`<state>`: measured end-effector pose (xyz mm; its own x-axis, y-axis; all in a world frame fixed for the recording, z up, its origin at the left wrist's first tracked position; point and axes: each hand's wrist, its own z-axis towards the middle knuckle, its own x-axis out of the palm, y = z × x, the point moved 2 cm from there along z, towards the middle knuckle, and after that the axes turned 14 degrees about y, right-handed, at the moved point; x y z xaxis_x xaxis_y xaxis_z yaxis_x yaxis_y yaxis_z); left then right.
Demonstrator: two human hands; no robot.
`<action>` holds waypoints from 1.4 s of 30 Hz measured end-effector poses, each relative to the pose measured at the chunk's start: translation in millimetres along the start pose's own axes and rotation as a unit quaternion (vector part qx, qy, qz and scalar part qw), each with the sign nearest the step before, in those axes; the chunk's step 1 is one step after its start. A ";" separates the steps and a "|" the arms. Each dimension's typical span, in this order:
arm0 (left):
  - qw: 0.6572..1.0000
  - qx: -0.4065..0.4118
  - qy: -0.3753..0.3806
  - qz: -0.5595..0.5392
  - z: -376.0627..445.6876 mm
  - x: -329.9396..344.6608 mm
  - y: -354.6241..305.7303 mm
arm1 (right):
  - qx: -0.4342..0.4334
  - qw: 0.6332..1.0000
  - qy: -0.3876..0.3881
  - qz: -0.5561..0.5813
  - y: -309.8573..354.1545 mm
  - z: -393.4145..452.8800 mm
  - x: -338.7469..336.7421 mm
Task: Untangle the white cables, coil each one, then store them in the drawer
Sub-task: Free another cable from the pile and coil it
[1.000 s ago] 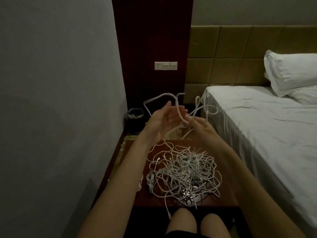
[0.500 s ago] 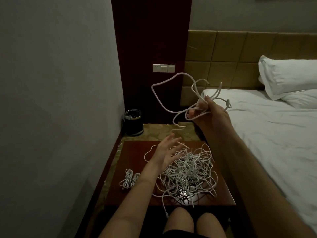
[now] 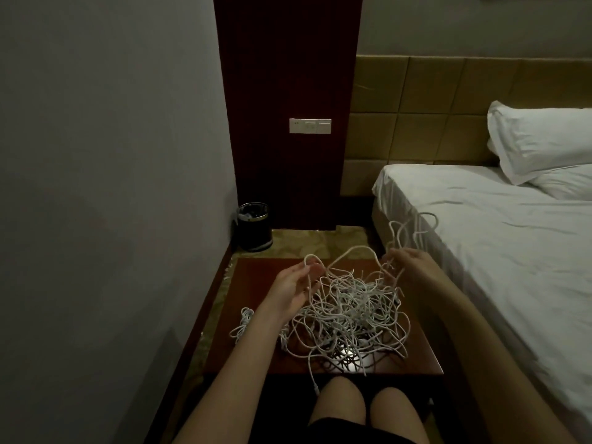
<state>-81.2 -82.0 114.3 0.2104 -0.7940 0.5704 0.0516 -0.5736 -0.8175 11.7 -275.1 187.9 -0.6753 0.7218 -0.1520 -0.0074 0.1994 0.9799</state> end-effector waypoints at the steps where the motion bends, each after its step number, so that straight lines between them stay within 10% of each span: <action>1: 1.000 -0.009 0.001 0.002 -1.1 0.1 0.0 | 0.003 1.000 0.001 -0.005 -5.3 3.4 -1.1; 16: 0.996 0.064 0.063 -0.017 -4.7 37.0 -10.5 | -0.017 0.966 0.135 -0.221 -21.1 1.0 52.3; 37: 0.994 0.107 0.028 -0.015 -46.8 48.1 -29.9 | 0.033 0.964 0.253 0.078 -23.4 -39.7 86.8; 42: 0.989 0.133 0.025 -0.053 -64.2 33.3 -36.4 | -0.053 0.959 0.224 -0.166 -17.4 -58.4 90.2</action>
<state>-138.8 -100.5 168.2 0.1419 -0.7448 0.6521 0.3272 -0.5864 -0.7410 -92.1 -252.1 164.7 -0.8718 0.2676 -0.4103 -0.3362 0.2823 0.8985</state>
